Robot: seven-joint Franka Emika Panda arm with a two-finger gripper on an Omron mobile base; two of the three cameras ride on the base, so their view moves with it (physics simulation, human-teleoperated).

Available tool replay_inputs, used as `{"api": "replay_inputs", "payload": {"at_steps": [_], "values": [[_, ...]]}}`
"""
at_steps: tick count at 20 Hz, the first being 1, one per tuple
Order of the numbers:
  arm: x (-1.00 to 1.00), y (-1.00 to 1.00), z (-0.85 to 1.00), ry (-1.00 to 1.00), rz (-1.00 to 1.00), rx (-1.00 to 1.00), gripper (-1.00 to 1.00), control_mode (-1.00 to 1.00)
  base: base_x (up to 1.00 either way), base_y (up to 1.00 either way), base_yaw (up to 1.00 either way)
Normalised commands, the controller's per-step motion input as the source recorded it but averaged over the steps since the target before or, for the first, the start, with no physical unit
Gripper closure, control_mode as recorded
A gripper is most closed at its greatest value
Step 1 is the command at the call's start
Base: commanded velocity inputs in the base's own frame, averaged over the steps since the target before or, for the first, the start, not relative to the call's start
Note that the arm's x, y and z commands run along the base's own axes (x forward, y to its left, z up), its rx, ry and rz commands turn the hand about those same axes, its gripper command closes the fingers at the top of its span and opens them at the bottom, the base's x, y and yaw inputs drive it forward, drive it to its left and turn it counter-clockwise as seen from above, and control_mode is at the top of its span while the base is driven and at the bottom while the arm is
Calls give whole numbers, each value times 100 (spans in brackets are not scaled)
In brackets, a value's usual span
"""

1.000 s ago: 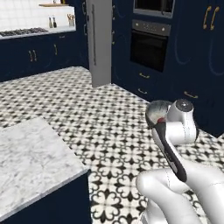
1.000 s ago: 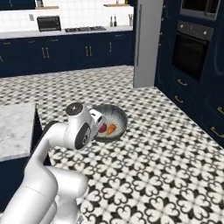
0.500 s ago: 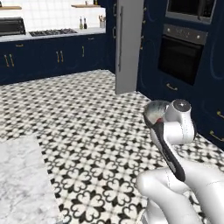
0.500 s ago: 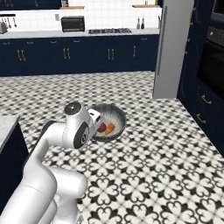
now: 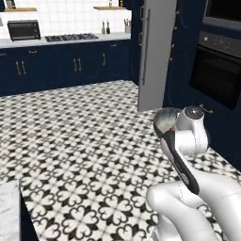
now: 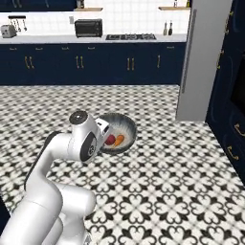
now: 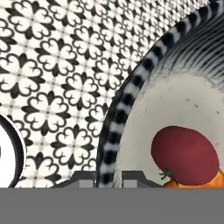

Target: Pick the chicken drumstick and tomato from their plates and place them in the bowl. Then put the bowl in the fridge.

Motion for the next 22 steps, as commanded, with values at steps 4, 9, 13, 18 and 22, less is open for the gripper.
{"api": "replay_inputs", "payload": {"at_steps": [4,9,13,18,22], "values": [[0,0,0,0,0,0,100,100,100,-22,18],[0,0,0,0,0,0,100,100,100,-13,18],[0,0,0,0,0,0,100,100,100,-47,5],[0,0,0,0,0,0,100,100,100,-48,0],[0,0,0,0,0,0,100,100,100,-20,2]]}}
